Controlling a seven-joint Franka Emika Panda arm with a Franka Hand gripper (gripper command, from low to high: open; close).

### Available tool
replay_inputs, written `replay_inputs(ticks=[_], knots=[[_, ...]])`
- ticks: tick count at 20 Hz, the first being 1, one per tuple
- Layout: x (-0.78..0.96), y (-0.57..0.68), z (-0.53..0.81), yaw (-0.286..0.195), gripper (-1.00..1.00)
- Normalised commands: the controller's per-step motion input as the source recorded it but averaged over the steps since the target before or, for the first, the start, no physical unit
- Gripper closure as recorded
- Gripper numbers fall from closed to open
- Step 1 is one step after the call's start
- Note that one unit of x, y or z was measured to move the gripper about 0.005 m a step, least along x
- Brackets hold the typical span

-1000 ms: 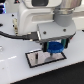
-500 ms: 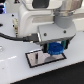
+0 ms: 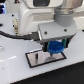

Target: Insert the blue gear onto the right peg, followed by the red gear

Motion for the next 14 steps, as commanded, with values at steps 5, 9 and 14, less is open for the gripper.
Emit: replay_inputs(ticks=[5,9,14], knots=[[0.11,-0.03,0.03,0.0,1.0],[0.16,-0.02,0.0,0.0,1.0],[0.03,0.0,-0.11,0.0,1.0]])
